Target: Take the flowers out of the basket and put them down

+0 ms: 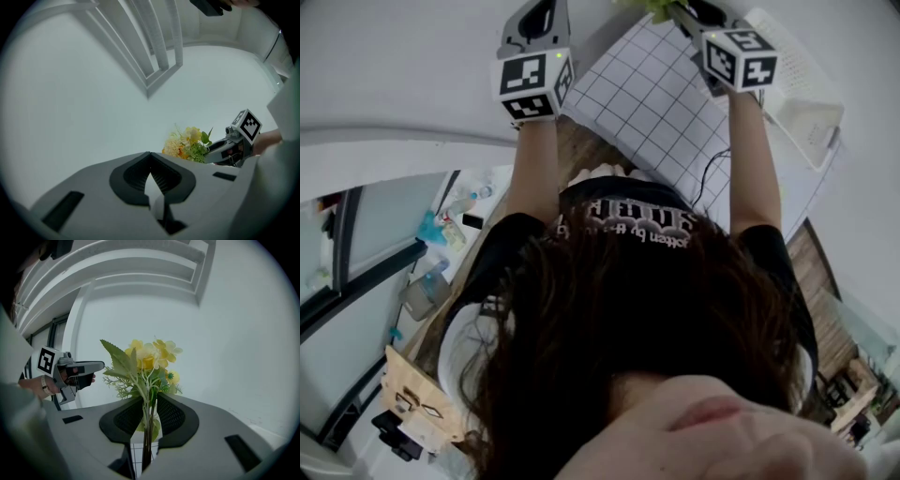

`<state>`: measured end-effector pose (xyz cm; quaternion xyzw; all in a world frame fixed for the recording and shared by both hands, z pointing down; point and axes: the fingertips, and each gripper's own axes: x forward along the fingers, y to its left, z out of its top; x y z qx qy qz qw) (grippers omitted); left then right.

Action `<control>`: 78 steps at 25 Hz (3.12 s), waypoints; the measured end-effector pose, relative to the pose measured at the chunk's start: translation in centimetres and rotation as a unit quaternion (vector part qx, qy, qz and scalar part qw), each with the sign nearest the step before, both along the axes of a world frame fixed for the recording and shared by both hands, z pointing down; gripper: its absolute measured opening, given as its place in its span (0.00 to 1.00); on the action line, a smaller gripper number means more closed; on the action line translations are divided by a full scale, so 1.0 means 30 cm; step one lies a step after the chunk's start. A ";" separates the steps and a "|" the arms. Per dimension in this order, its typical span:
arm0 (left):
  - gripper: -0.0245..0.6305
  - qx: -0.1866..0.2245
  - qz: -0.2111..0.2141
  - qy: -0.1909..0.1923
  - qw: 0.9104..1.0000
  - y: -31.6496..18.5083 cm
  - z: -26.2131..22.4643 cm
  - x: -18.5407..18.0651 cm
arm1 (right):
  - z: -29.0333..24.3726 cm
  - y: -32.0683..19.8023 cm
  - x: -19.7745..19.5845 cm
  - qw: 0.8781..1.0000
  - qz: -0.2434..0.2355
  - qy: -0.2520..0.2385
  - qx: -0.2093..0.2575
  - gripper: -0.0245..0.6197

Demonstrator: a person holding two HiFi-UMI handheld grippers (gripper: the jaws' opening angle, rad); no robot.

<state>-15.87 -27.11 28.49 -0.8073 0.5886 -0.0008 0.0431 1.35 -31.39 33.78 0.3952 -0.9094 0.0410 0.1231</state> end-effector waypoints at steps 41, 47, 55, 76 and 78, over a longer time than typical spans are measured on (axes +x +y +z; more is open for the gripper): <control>0.04 -0.016 0.013 0.006 1.000 0.066 0.103 -0.081 | 0.706 0.167 -0.134 0.990 -0.027 0.062 -0.127 0.20; 0.04 -0.016 0.009 0.004 1.000 0.065 0.100 -0.113 | 0.812 0.180 -0.142 0.984 -0.023 0.070 -0.160 0.20; 0.04 -0.012 0.018 -0.003 1.000 0.070 0.095 -0.123 | 0.901 0.210 -0.137 0.978 -0.026 0.093 -0.184 0.22; 0.04 -0.011 0.045 0.001 0.999 0.092 0.109 -0.106 | 0.912 0.258 -0.148 0.974 -0.050 0.101 -0.195 0.43; 0.04 -0.011 0.046 0.002 0.999 0.091 0.110 -0.105 | 0.896 0.267 -0.158 0.974 -0.057 0.097 -0.197 0.45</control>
